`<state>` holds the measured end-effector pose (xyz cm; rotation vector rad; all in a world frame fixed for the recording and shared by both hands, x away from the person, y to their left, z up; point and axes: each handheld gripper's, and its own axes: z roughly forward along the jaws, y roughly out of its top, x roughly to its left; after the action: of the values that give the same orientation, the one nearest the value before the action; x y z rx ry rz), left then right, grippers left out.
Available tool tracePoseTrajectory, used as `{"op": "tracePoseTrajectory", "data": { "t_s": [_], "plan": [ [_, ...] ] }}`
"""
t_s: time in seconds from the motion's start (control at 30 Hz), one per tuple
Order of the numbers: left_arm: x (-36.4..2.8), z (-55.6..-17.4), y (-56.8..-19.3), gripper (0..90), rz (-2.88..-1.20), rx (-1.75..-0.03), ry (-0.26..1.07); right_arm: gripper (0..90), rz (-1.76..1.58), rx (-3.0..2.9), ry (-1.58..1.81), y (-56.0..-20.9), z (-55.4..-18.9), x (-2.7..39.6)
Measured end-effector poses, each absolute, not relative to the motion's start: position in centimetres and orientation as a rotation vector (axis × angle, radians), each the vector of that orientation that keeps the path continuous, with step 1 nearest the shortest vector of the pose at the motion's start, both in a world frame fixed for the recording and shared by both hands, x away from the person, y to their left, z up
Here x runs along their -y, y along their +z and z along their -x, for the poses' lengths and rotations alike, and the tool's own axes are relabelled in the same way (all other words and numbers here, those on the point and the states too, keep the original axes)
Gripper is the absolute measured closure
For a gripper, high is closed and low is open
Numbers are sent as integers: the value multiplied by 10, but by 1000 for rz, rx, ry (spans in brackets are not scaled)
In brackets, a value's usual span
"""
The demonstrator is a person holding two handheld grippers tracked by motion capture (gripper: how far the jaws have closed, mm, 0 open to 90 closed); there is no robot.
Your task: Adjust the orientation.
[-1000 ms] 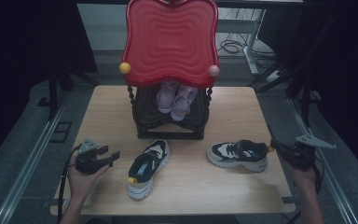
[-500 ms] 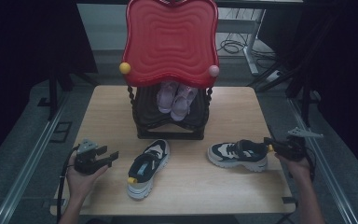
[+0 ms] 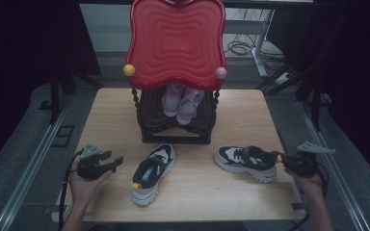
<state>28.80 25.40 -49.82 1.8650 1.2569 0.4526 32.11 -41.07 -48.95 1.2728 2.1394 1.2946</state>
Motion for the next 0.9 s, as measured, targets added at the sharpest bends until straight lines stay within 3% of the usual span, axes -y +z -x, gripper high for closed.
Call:
{"op": "tracePoseTrajectory", "data": {
  "t_s": [0.47,0.9],
  "plan": [
    [-253,-288,-498,419,-1870,-1252,447,885,-1227,-2132,1340,-497,-278,395],
    [-255,-286,-496,418,-1866,-1247,451,884,-1217,-2138,1306,-498,-274,387]
  ]
}}
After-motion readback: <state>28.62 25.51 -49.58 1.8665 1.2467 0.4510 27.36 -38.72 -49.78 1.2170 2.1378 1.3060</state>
